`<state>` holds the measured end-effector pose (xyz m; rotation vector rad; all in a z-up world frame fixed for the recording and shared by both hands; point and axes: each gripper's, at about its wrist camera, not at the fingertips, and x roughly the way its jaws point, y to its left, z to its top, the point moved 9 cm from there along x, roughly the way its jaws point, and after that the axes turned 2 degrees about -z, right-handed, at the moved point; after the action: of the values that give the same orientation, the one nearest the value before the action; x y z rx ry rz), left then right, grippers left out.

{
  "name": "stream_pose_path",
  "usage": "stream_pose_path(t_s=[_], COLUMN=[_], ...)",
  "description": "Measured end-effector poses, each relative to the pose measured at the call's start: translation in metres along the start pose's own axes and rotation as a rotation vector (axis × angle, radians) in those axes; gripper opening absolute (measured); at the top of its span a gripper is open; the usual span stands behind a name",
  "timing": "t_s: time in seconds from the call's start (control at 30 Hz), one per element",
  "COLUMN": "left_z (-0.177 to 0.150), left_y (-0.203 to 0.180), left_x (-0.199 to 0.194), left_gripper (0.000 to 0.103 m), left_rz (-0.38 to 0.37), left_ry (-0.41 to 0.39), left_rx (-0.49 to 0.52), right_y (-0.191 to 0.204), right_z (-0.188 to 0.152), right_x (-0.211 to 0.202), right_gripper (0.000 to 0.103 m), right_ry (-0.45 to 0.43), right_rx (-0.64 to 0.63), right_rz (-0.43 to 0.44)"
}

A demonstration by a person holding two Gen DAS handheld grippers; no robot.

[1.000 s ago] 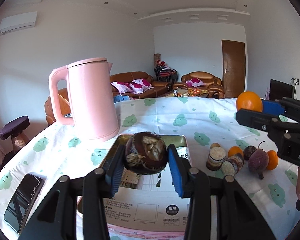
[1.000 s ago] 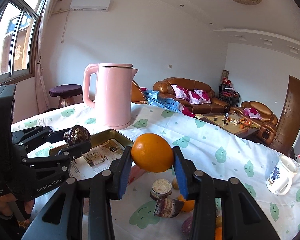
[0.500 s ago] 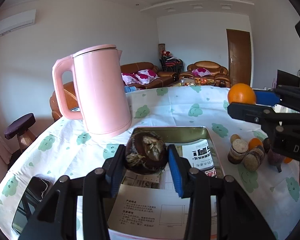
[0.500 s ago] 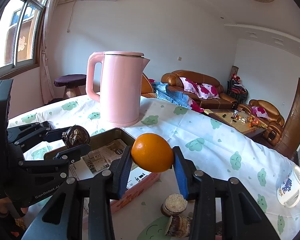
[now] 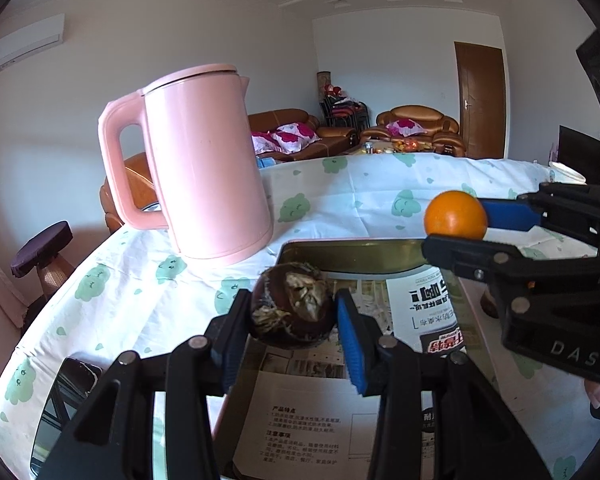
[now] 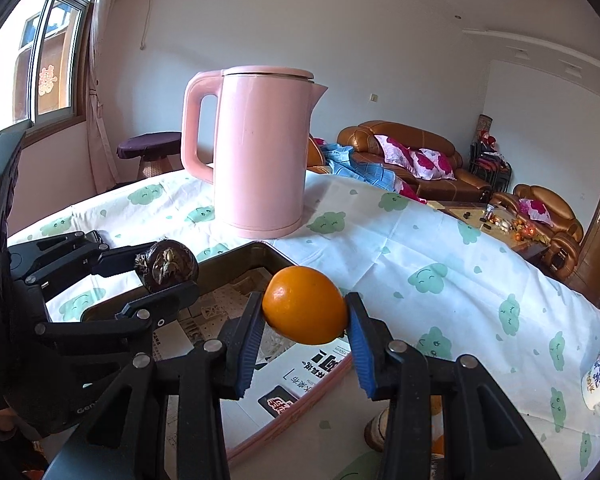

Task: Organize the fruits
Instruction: 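Lower the mangosteen into the tin with the left gripper while the right releases the orange there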

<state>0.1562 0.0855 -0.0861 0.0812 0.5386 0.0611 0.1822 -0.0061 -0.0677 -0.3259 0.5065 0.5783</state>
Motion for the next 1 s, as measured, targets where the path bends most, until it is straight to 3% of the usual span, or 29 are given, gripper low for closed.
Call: stream_pose_path(t_s=[0.63,1.0], left_z=[-0.005,-0.006], left_y=[0.003,0.002], left_x=[0.022,0.027], left_gripper=[0.044,0.044], left_rz=[-0.016,0.016], left_ry=[0.09,0.107], left_rx=[0.024,0.044], right_y=[0.014,0.018], right_z=[-0.028,-0.034], right_x=[0.039,0.044], right_gripper=[0.042,0.043], right_ry=[0.14,0.166], right_rx=[0.015,0.007], right_rz=[0.03,0.033])
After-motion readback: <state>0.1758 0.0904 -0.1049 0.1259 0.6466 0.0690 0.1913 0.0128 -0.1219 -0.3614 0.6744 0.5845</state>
